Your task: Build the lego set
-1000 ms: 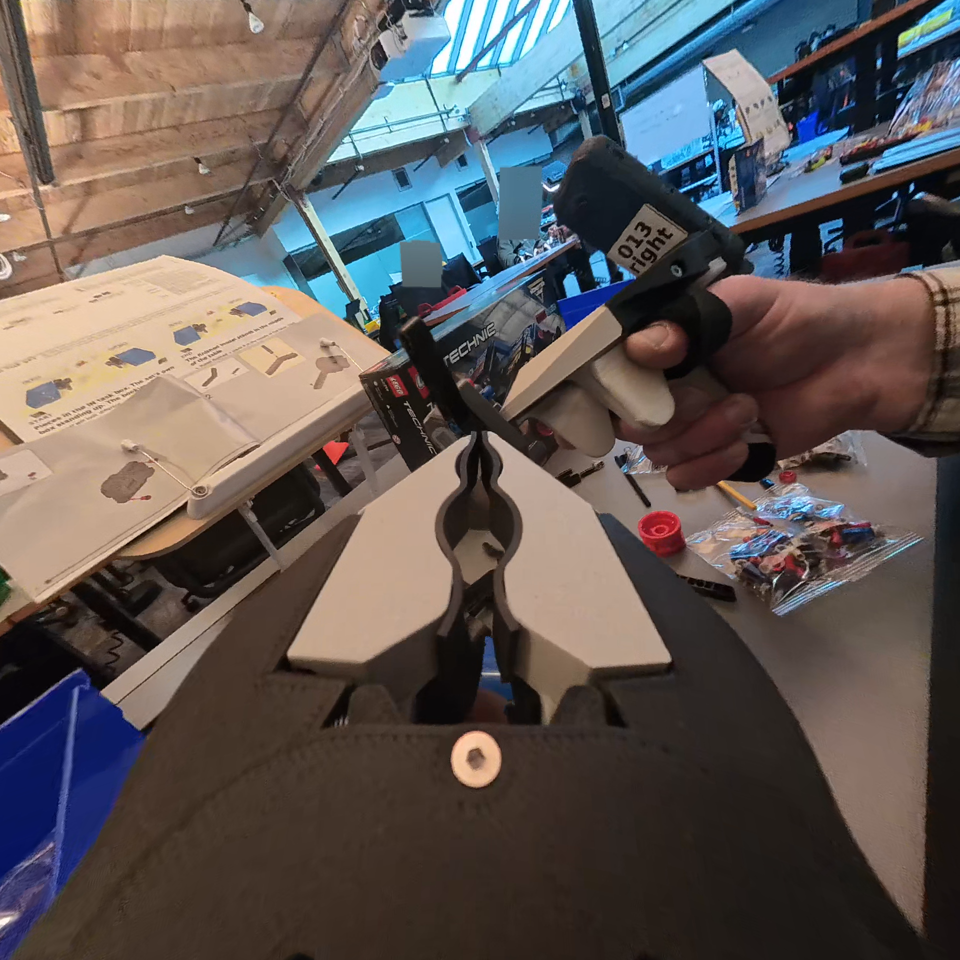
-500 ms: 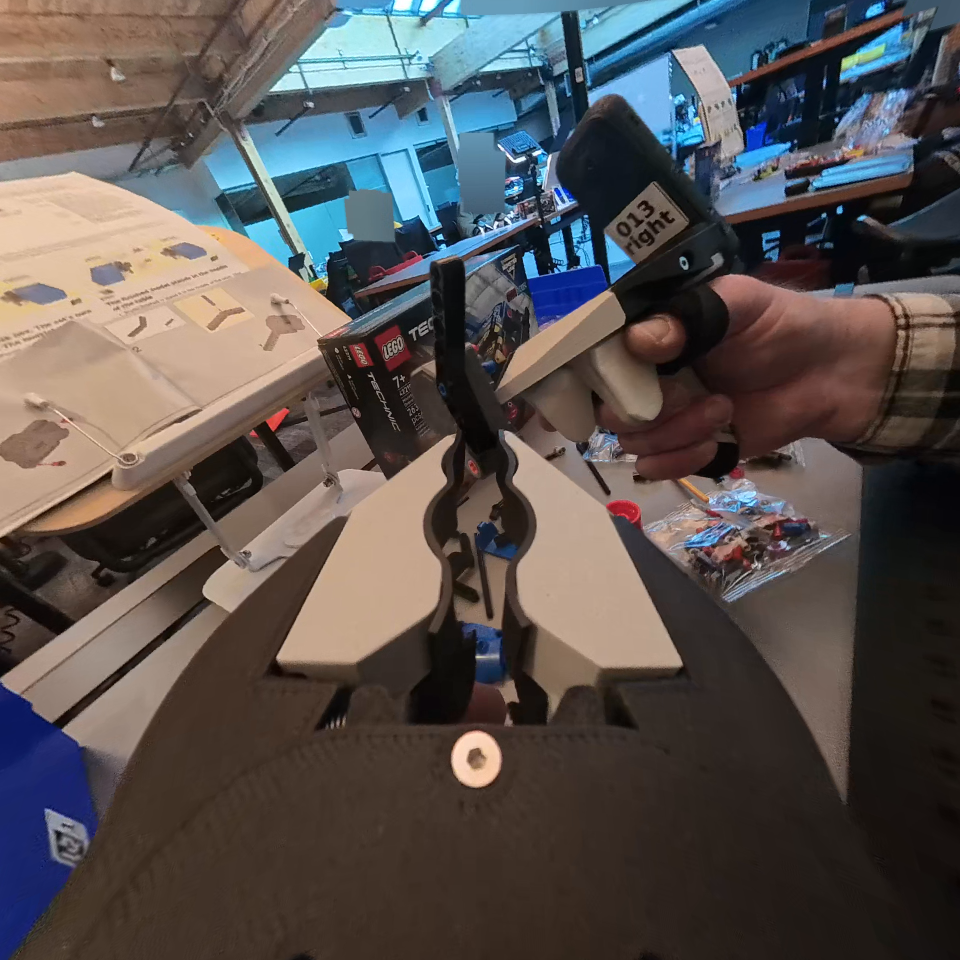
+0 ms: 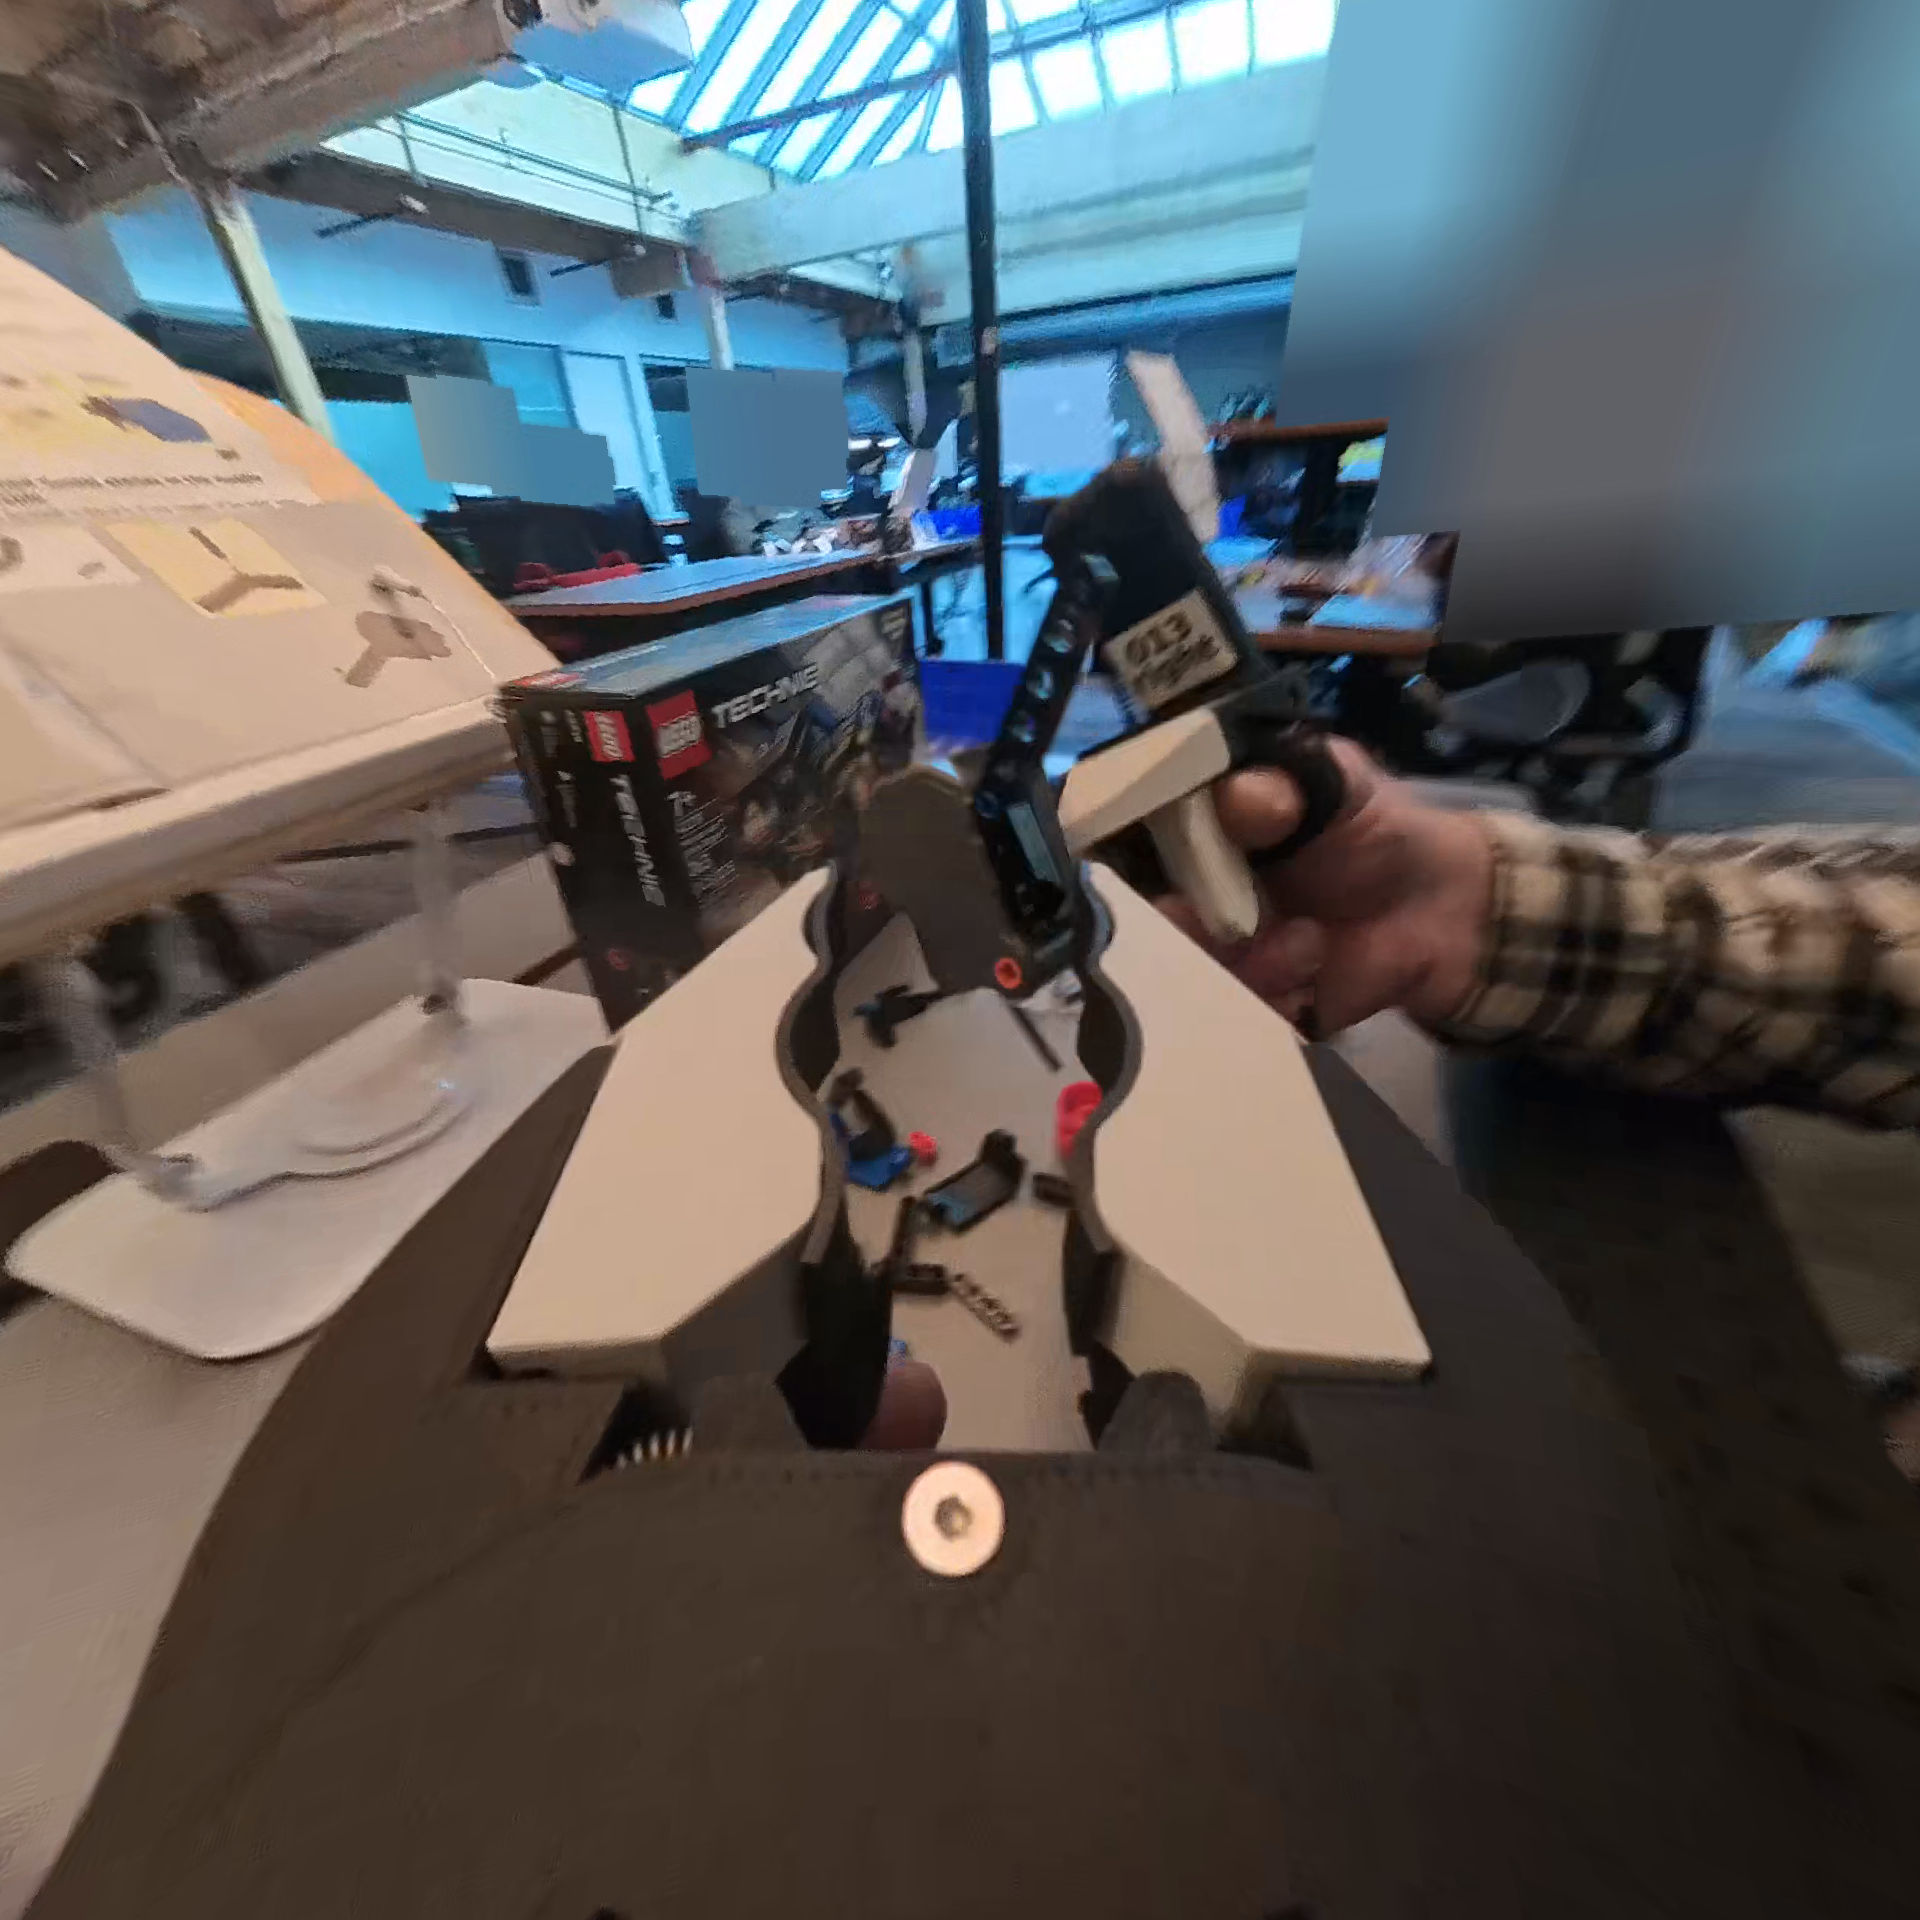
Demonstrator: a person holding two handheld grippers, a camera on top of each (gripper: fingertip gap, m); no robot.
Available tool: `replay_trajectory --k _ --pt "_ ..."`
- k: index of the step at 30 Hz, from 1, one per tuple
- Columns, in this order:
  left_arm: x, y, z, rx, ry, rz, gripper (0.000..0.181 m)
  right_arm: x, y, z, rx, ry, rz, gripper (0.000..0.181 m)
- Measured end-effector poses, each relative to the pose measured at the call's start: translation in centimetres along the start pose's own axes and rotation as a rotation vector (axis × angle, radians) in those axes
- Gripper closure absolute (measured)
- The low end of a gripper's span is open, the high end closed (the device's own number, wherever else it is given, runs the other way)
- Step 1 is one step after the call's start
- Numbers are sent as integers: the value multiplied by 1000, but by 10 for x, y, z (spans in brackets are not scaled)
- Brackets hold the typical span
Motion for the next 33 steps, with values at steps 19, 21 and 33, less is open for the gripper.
replay_trajectory --k 19,21,33 --pt "11 -5 -1 -83 5 -20 115 0 3 4 96 92 93 154" --pt "11 1 5 117 134 -36 117 -5 8 11 118 55 148 154" --pt "38 6 13 628 524 -208 159 -2 6 8 98 -54 211 160"
Point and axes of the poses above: each gripper's, where its closed fingertips meet, x out along the fingers, y out of its top, z = x × y across the jaws, the point moved 5 cm from there along -x, back along the fingers
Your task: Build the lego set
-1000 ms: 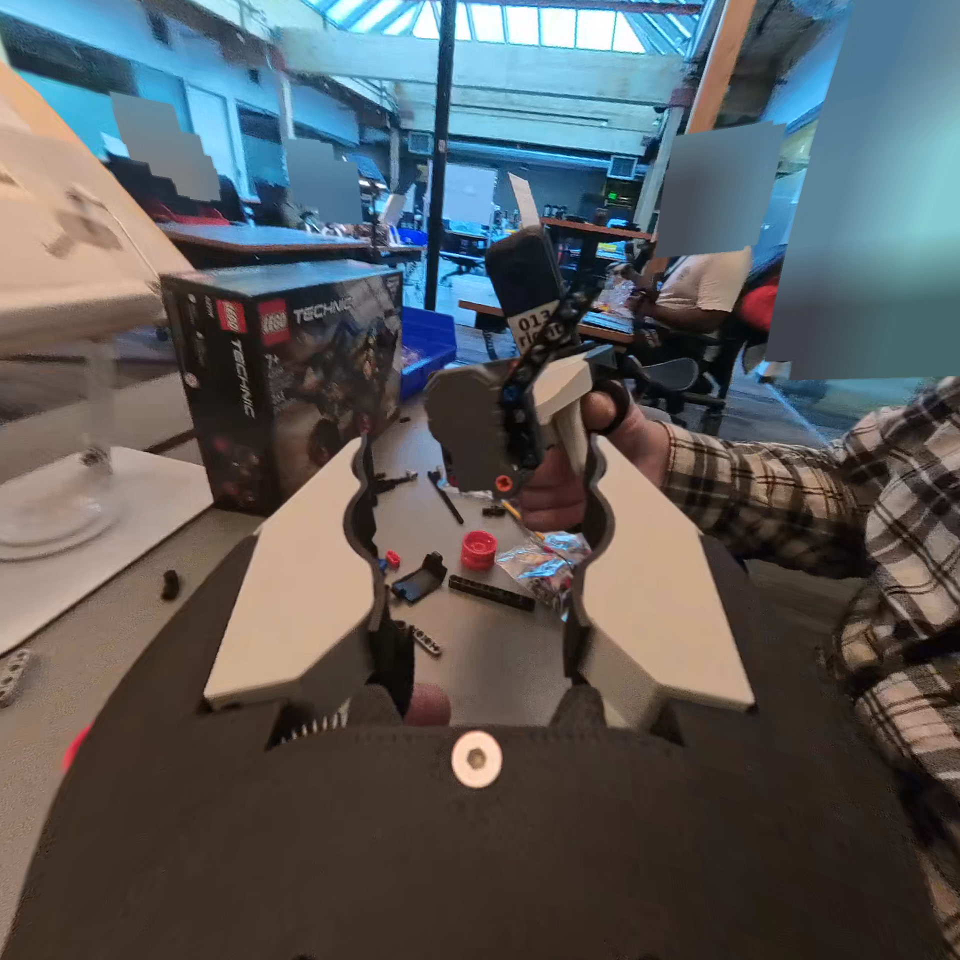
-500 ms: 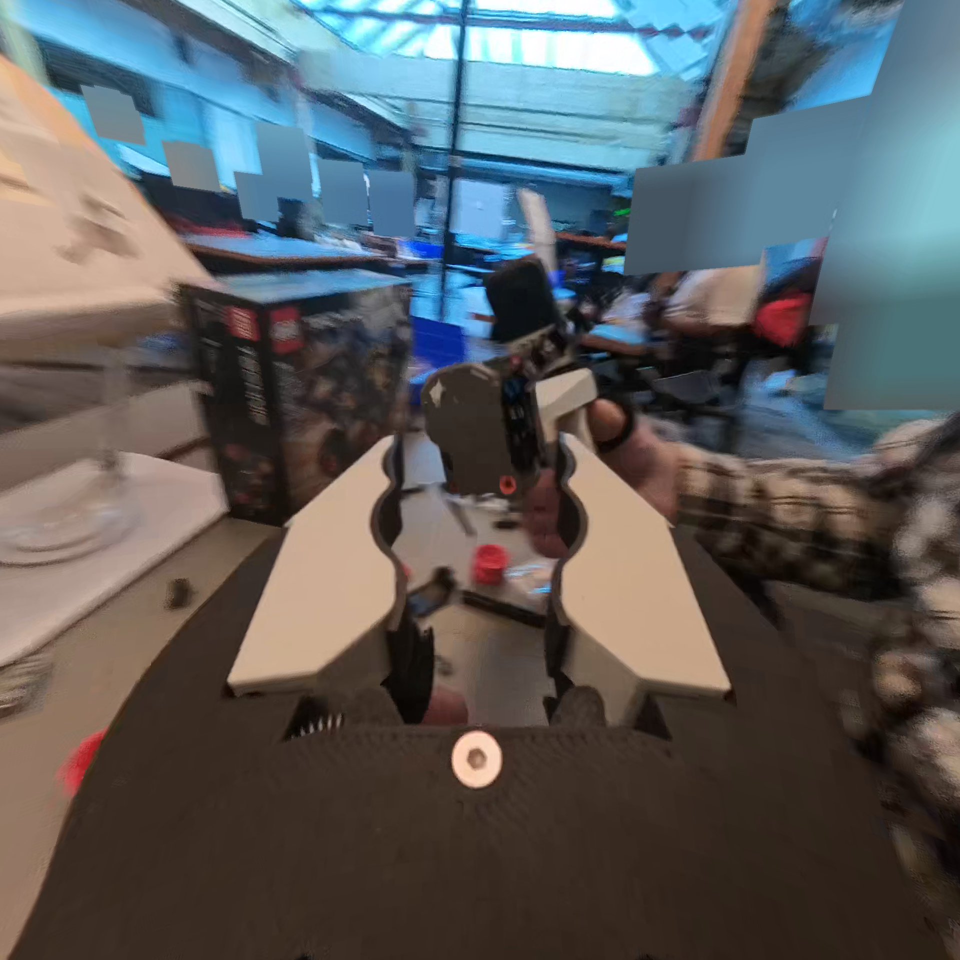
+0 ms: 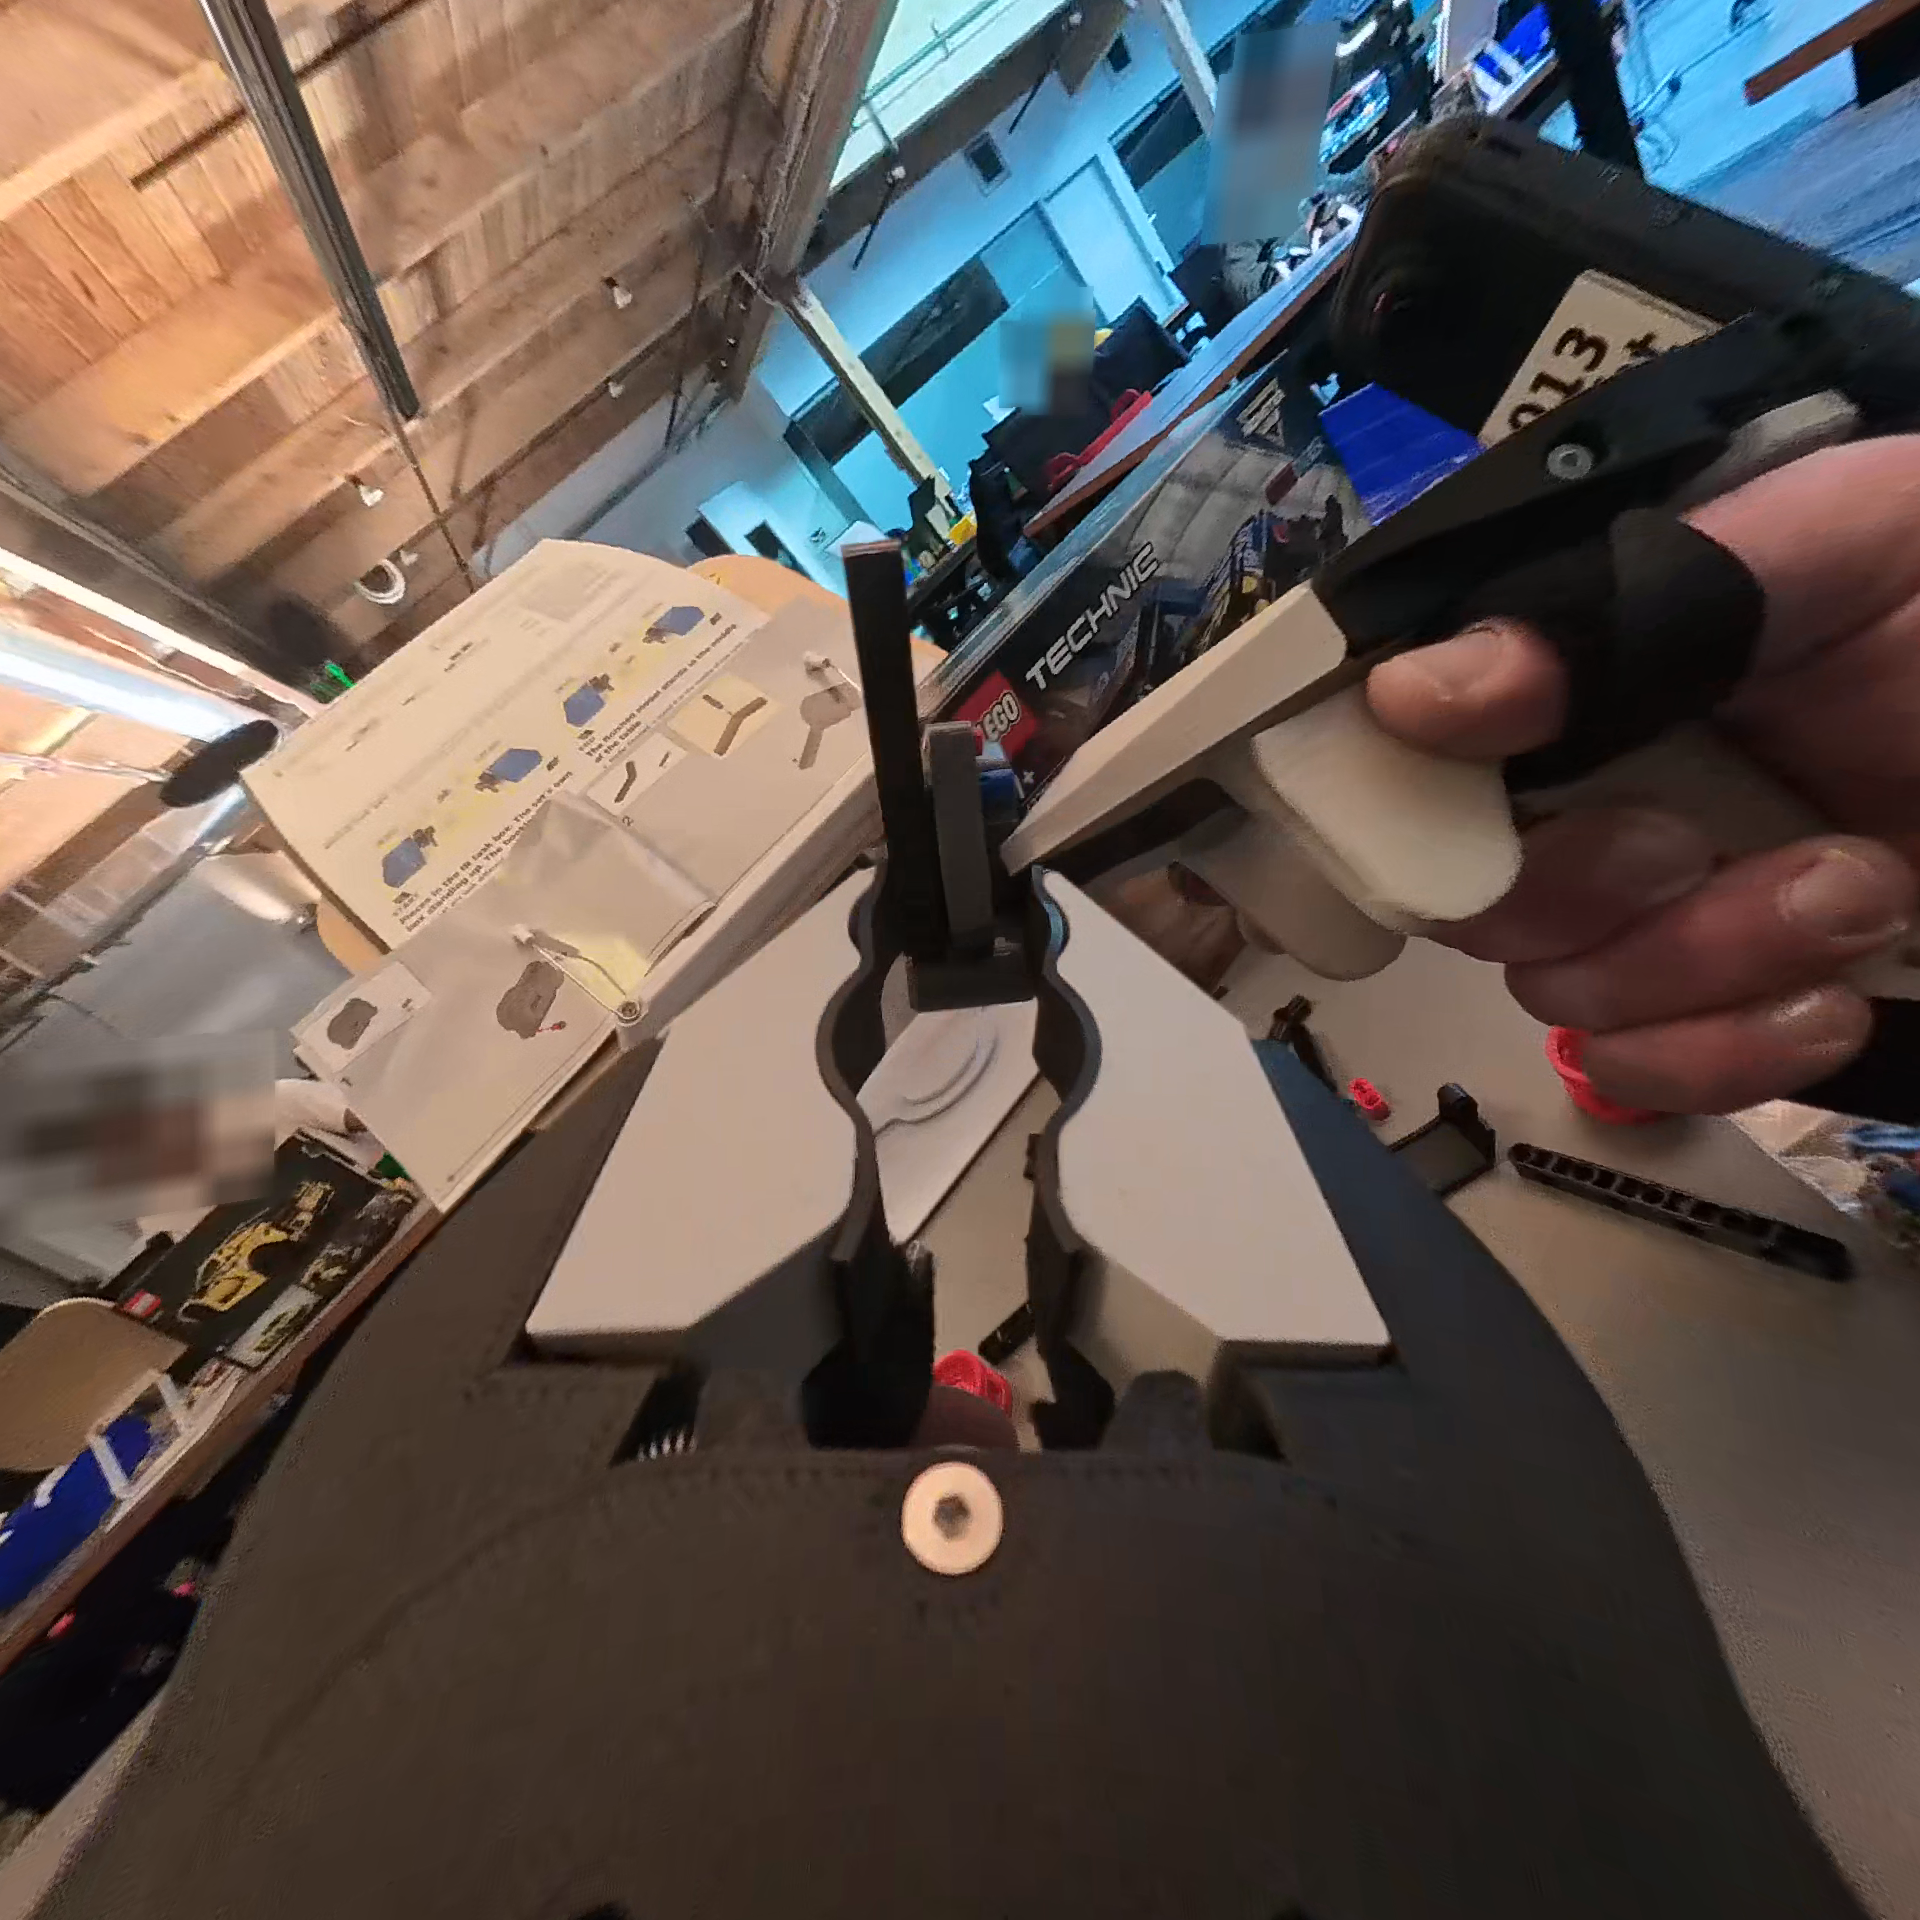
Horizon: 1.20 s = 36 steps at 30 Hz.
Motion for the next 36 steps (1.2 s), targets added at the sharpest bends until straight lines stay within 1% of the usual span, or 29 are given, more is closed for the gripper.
replay_trajectory --k 2,3,4,6,8,10,13,15,16,18,20,21,22,23,24,27,30,31,34,36 --pt "1 0 0 24 10 -9 159 0 1 -2 -38 -16 -12 162" --pt "1 -1 0 76 20 -20 160 0 0 -4 -49 -15 -25 173" --pt "1 -1 1 102 20 -20 160 0 0 -3 -56 -25 -31 174" --pt "0 -1 0 81 2 5 160 -1 0 -5 -65 -21 -34 174" --pt "-1 -1 -2 48 14 13 160 1 0 -7 -104 -39 -32 173" --pt "-1 -1 -3 -32 2 32 159 0 3 -8 -137 -41 -37 170" --pt "0 -2 -5 -201 -84 50 159 -4 6 -10 -227 -82 -55 162" --pt "-2 -2 -15 -320 -104 97 159 -7 11 -9 -272 -117 -61 144" --pt "-4 -3 -22 -385 -106 118 159 -9 13 -8 -288 -125 -66 141" --pt "-5 -2 -25 -455 -165 142 159 -10 15 -8 -335 -145 -76 137" --pt "-4 -2 -20 -434 -193 132 159 -5 15 -12 -349 -123 -93 128" --pt "-4 0 -14 -426 -233 135 159 -3 15 -14 -350 -112 -98 124" --pt "-5 3 -8 -425 -273 150 159 -2 16 -14 -349 -98 -95 124" --pt "-6 4 -8 -423 -266 161 159 -2 15 -17 -346 -61 -98 126" --pt "-7 5 -6 -424 -289 168 159 -3 13 -20 -344 -20 -108 138" --pt "-8 6 -3 -430 -351 184 159 -8 13 -21 -372 -18 -120 148" --pt "-9 10 -3 -394 -360 189 158 -9 14 -23 -385 -5 -120 148" --pt "-9 12 -3 -352 -352 188 159 -9 15 -24 -388 -1 -120 148" --pt "-9 19 -6 -229 -299 169 151 -9 17 -27 -391 5 -116 149" --pt "-10 21 -5 -162 -301 147 157 -9 18 -28 -403 0 -119 149"
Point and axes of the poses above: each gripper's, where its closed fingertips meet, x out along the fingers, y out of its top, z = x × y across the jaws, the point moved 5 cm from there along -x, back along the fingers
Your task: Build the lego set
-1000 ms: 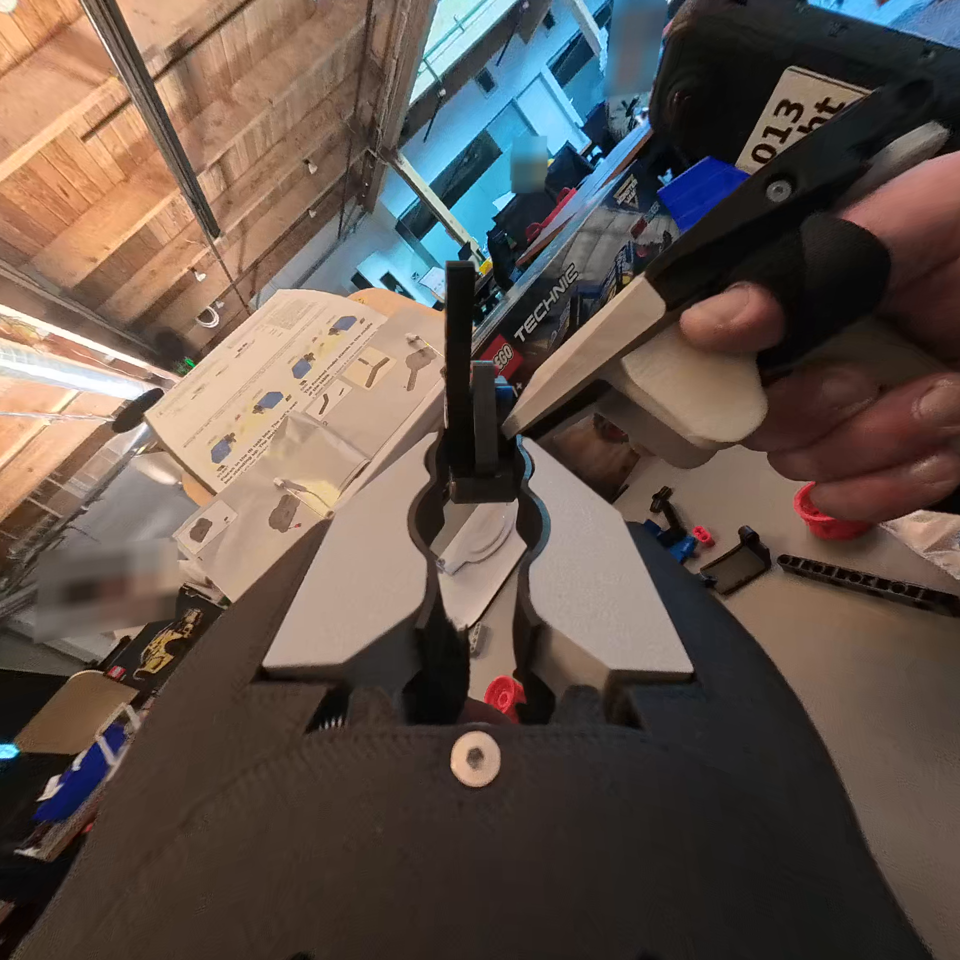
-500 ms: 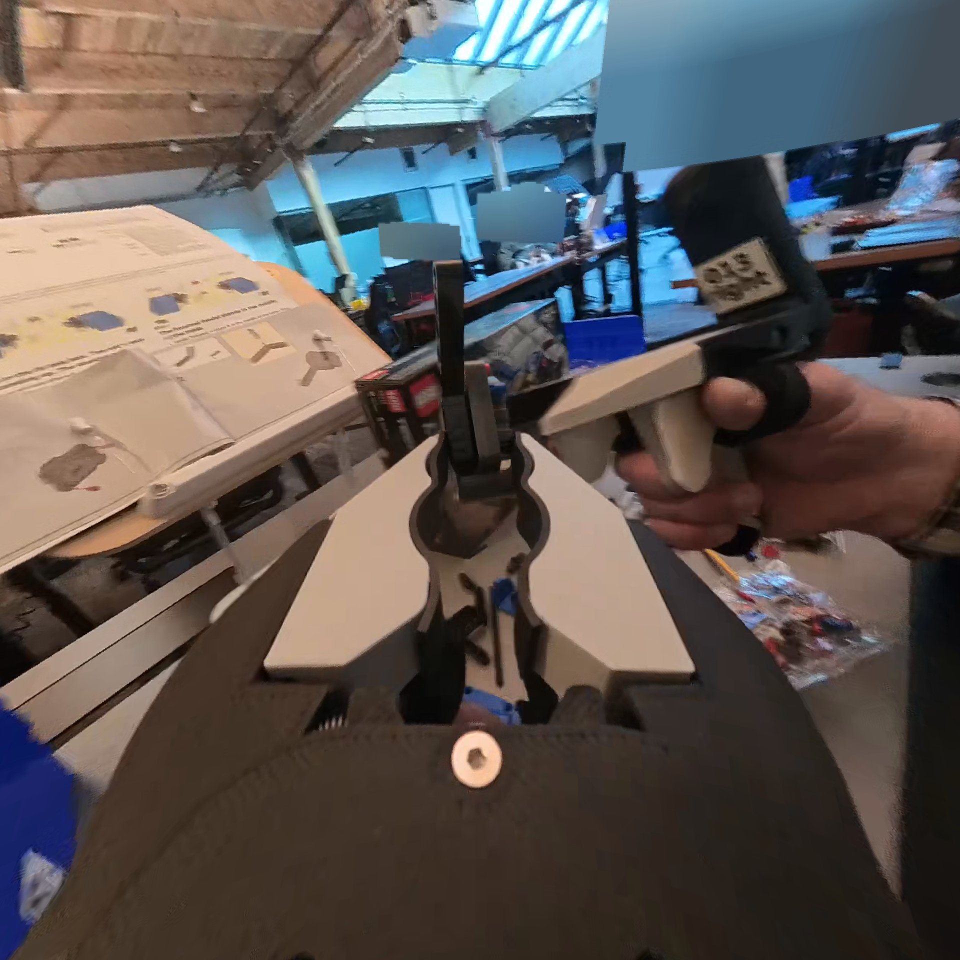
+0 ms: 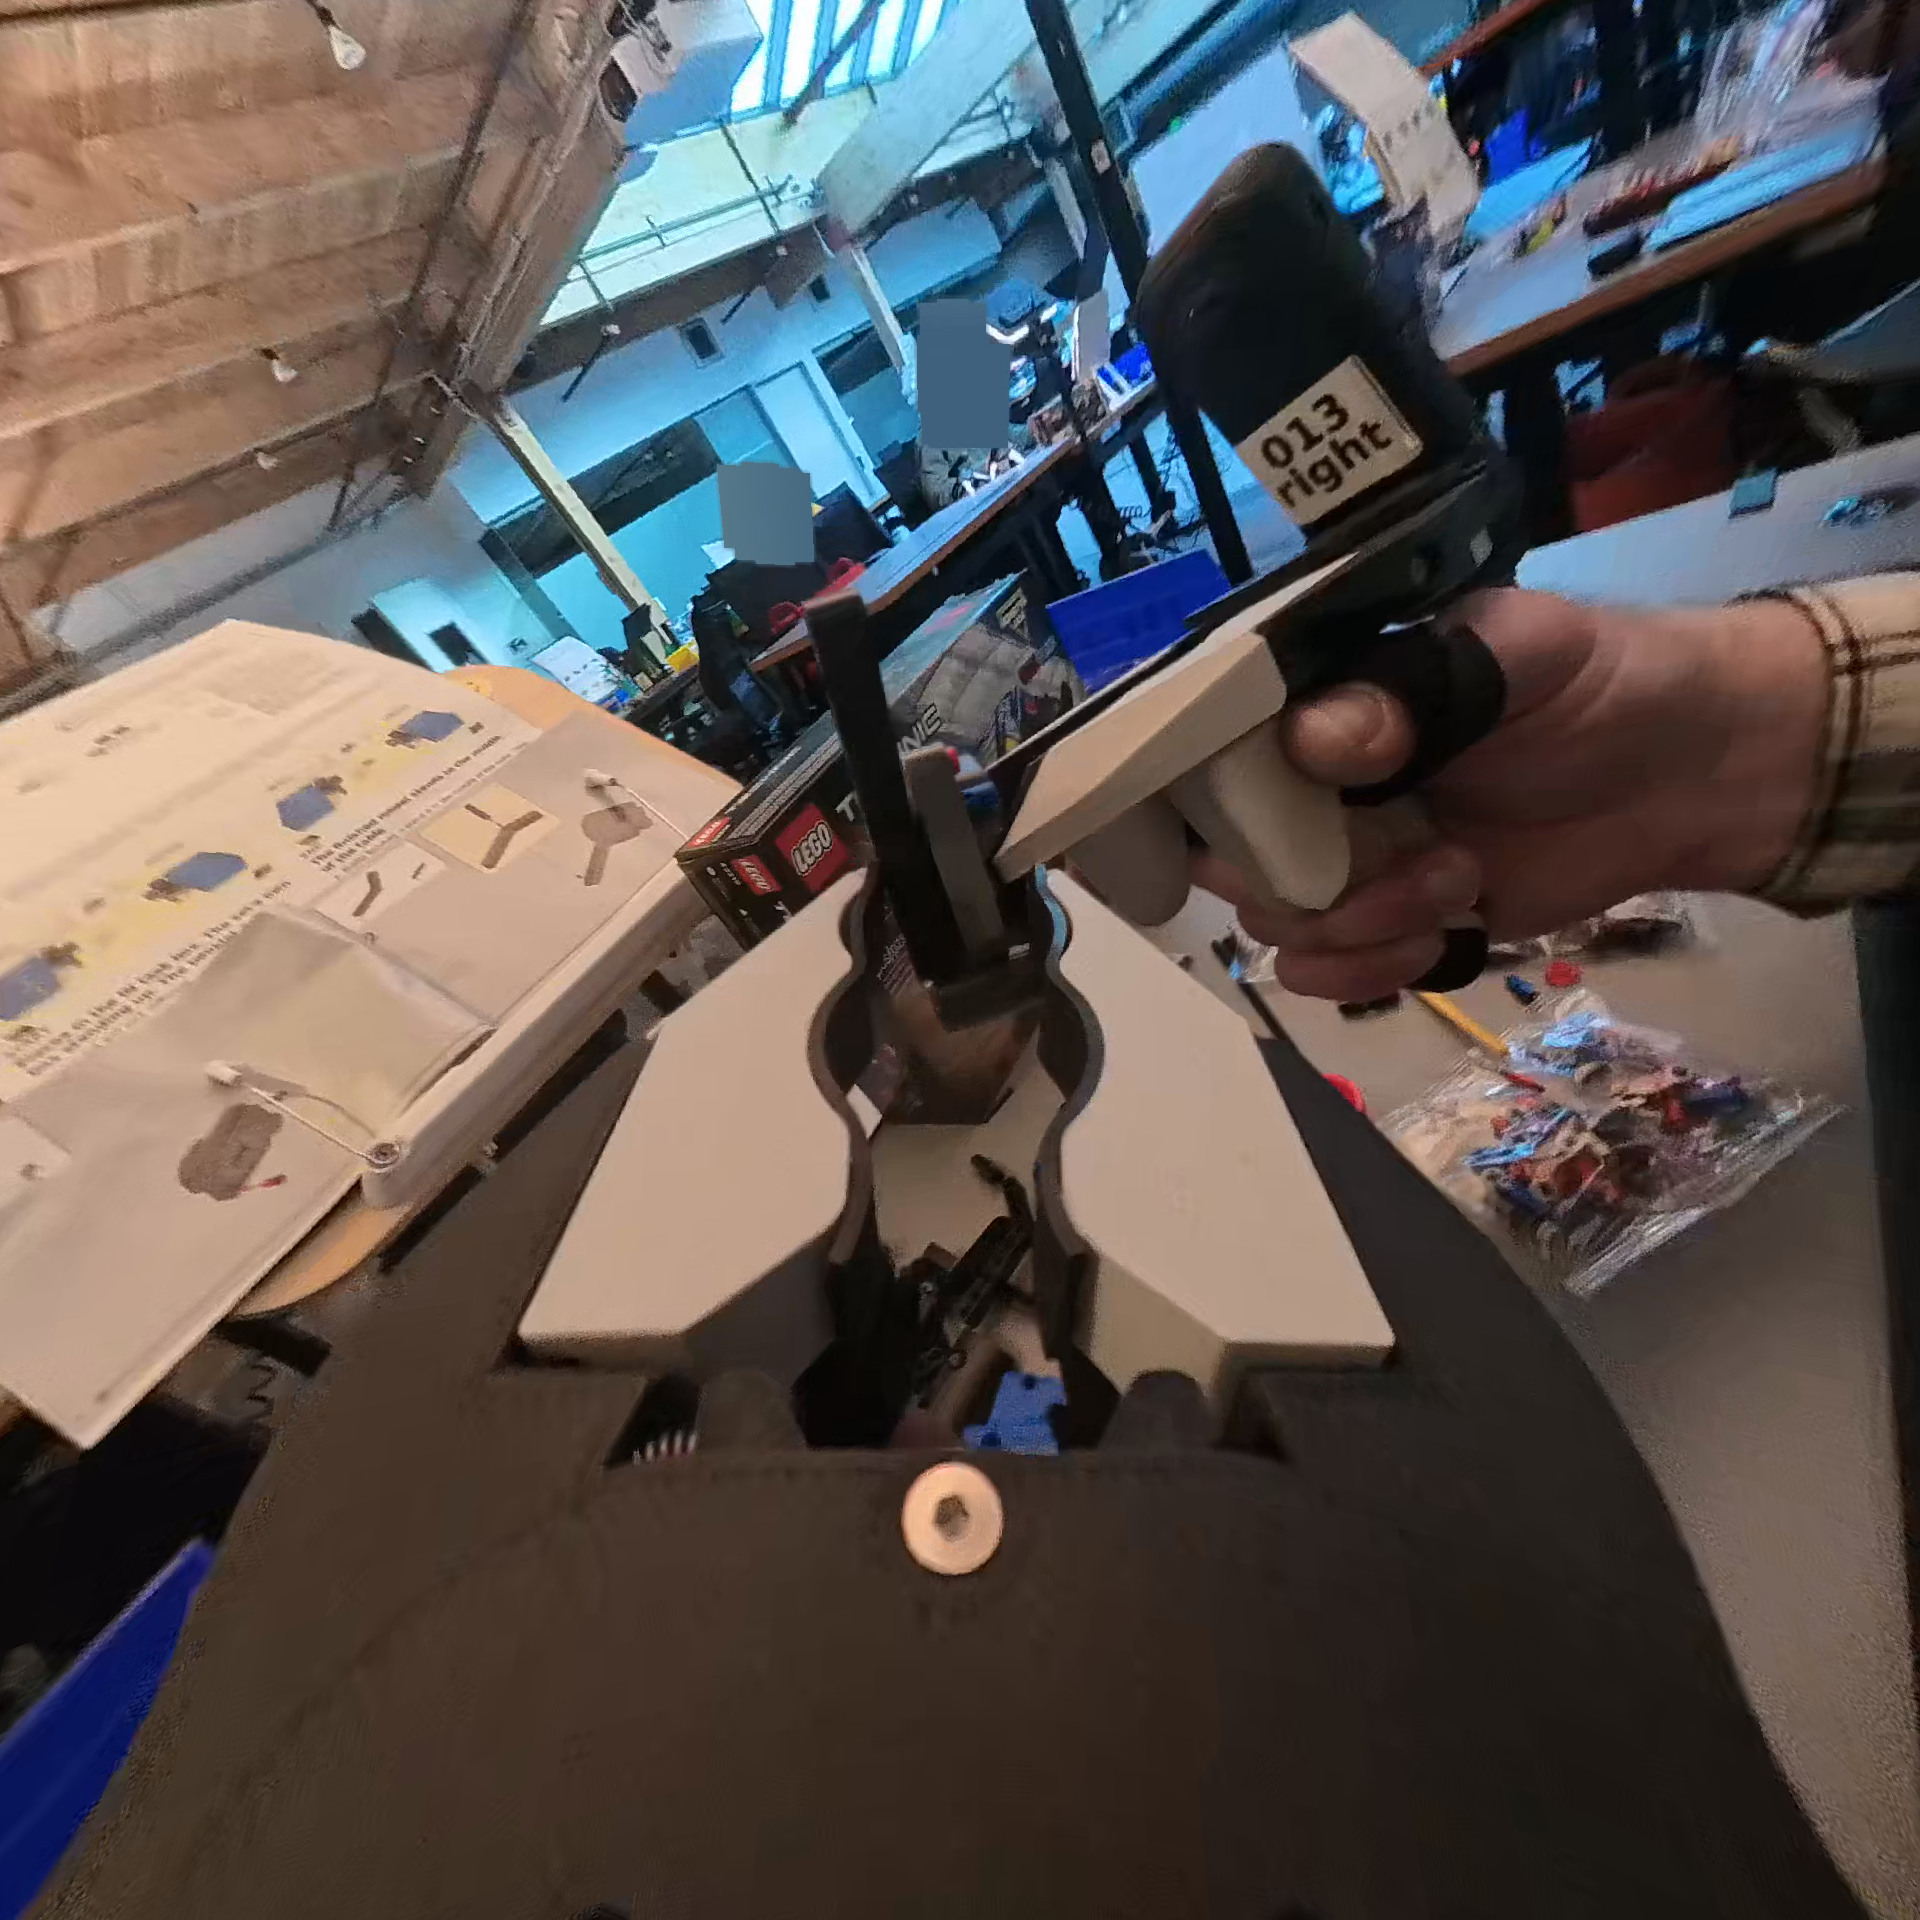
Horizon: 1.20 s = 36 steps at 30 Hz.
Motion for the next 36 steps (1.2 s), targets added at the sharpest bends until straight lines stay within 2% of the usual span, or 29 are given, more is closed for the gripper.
replay_trajectory --k 9,16,19,22,28,36 --pt "-3 8 5 269 -2 -96 159 0 1 -5 3 18 -45 151" --pt "0 7 5 273 16 -90 157 -2 2 -4 -33 -13 -38 150" --pt "-3 11 5 231 32 -51 144 0 3 -5 -68 -34 -53 150" --pt "-2 9 7 237 26 -71 150 -1 2 -5 -89 -52 -65 150" --pt "-2 13 9 357 30 -92 153 -2 4 -8 -74 -45 -85 151" --pt "0 8 14 511 5 -191 155 -2 -3 -4 -41 -56 -181 152"
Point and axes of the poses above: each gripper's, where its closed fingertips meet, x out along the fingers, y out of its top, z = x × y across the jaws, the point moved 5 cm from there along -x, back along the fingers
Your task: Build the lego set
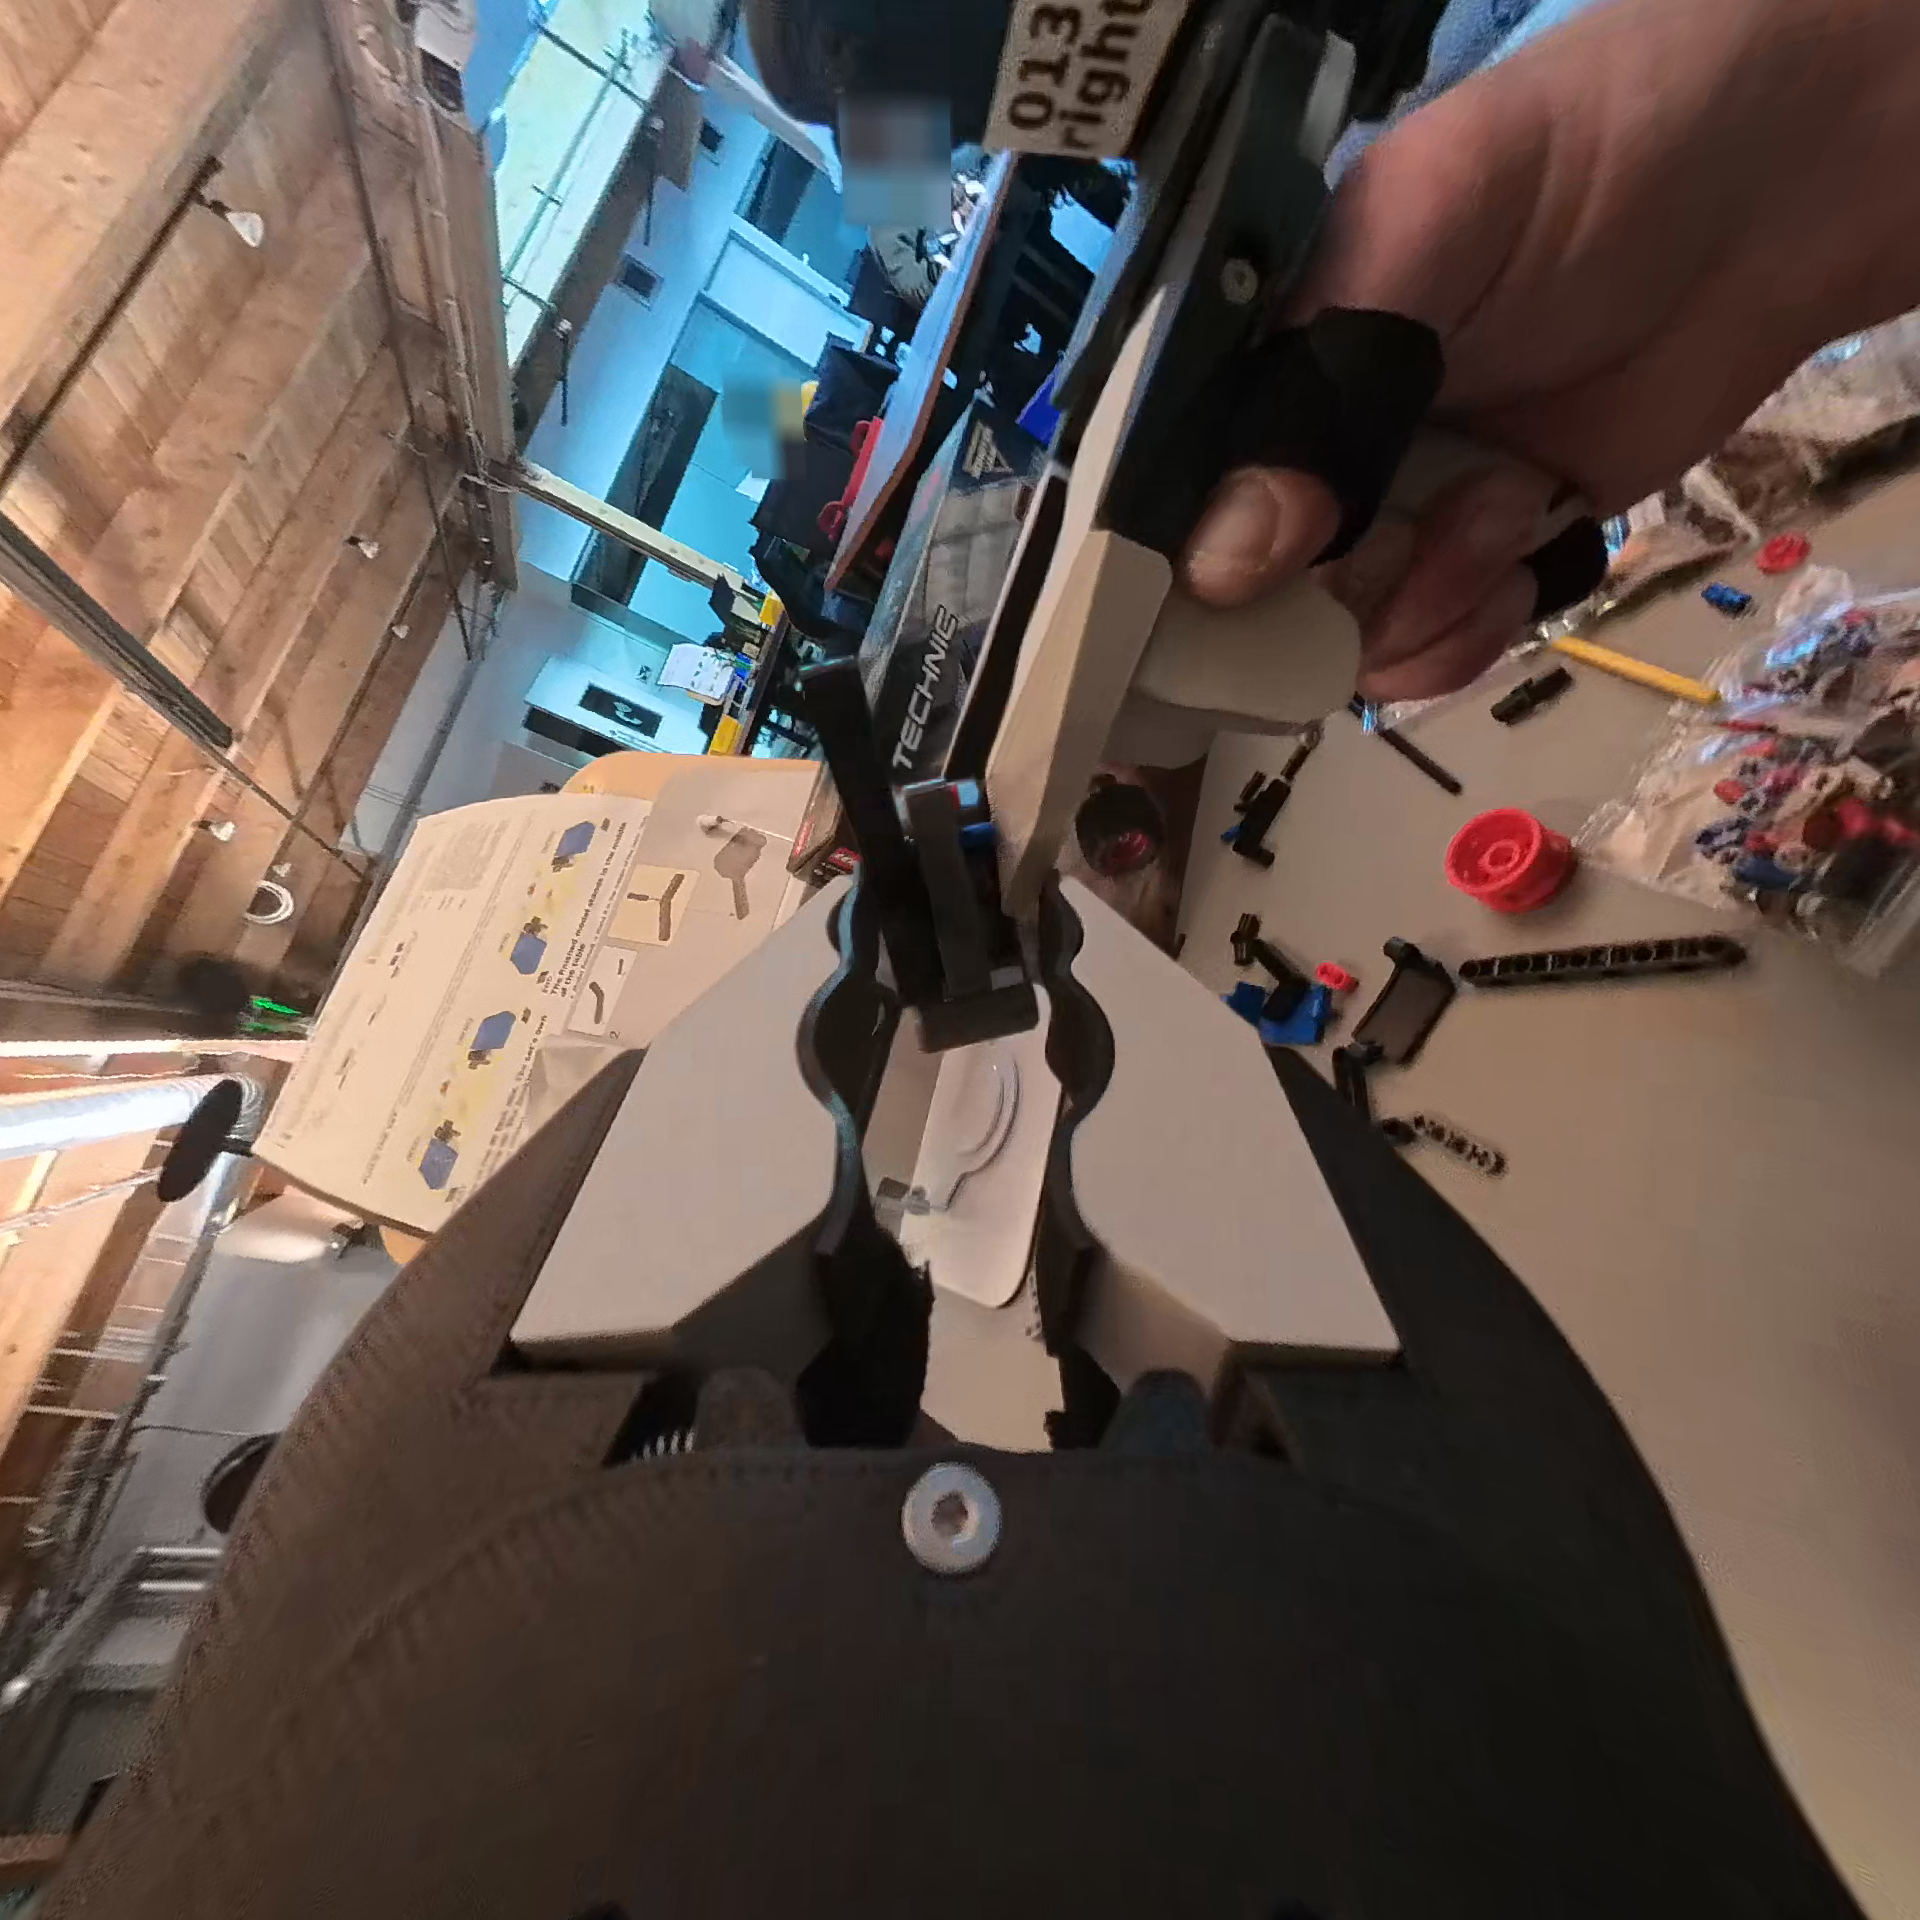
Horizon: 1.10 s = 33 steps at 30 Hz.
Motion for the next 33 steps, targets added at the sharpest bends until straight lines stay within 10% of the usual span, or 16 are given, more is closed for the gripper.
replay_trajectory --k 19,33 --pt "-12 -22 -2 -605 -85 171 145 2 -16 13 -40 -67 -124 150" --pt "-10 -49 51 -513 -201 21 174 14 -68 20 -144 -59 -567 150"
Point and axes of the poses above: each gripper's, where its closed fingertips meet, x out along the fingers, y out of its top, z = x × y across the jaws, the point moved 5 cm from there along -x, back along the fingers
